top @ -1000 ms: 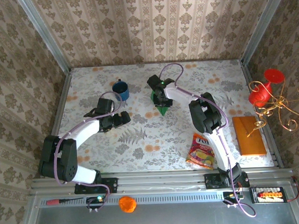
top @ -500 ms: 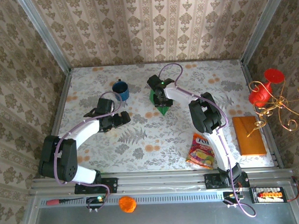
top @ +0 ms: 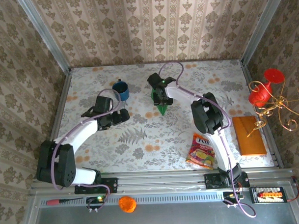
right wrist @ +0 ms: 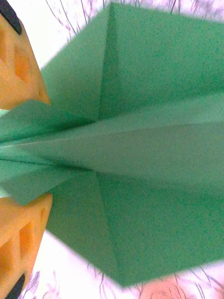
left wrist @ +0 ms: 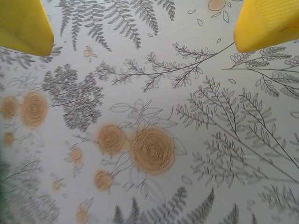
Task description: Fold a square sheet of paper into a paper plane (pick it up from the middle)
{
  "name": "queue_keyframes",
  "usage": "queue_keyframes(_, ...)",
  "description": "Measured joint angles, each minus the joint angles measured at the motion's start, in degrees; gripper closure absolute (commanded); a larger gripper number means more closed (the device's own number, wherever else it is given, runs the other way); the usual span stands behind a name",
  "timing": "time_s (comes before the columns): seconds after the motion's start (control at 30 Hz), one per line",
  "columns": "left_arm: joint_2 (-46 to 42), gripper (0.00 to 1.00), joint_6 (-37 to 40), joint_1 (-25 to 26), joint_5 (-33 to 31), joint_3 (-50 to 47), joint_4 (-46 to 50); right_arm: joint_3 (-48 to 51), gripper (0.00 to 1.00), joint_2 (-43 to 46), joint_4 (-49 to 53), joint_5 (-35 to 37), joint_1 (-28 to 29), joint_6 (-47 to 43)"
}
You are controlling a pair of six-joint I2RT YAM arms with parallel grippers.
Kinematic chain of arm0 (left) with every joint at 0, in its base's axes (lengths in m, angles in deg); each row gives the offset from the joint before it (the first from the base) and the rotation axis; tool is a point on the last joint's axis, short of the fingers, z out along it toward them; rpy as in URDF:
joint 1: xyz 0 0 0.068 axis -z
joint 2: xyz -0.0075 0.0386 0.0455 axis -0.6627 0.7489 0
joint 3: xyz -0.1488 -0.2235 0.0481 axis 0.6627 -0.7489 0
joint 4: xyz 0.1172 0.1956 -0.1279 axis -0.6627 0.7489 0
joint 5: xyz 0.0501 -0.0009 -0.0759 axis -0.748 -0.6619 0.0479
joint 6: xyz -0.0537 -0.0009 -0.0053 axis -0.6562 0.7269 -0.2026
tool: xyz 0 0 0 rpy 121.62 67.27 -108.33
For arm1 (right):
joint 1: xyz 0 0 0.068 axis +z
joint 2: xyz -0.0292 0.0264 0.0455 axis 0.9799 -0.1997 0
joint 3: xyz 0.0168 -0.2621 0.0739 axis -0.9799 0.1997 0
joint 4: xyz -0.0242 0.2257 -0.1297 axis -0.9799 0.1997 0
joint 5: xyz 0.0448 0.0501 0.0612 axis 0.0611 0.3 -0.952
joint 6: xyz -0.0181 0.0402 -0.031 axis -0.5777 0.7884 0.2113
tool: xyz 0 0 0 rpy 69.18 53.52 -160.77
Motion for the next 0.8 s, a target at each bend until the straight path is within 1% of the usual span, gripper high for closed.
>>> queue_keyframes(0.17, -3.6, 0.0, 1.3, -1.0, -1.5, 1.7, 1.7, 3.2, 0.44, 8.4, -1.5, -0.6, -0.1, -0.3)
queue_keyframes(0.27, -5.3, 0.0, 2.4, -2.3, -3.0, 2.6, 2.7, 8.1, 0.35, 15.0, -4.3, -1.0, -0.3, -0.6)
queue_keyframes(0.37, -7.6, 0.0, 3.9, -4.1, -5.3, 2.8, 3.4, 16.0, 0.24, 22.8, -8.7, -0.2, -0.7, -1.2)
queue_keyframes(0.5, -11.4, 0.0, 5.9, -7.5, -10.8, 1.1, 1.3, 30.0, 0.01, 33.5, -17.3, 4.7, -1.1, -3.3)
queue_keyframes(0.63, -16.2, 0.0, 7.9, -11.1, -18.0, -4.7, -4.2, 43.8, 0.0, 41.7, -26.5, 12.8, -1.2, -7.1)
queue_keyframes(0.73, -18.5, 0.0, 8.6, -13.7, -22.5, -8.8, -7.9, 52.5, 0.0, 45.4, -33.7, 19.9, -1.2, -10.5)
queue_keyframes(0.8, -18.9, 0.0, 9.4, -15.3, -24.9, -10.8, -11.1, 56.7, 0.0, 46.4, -38.0, 24.1, -1.4, -12.7)
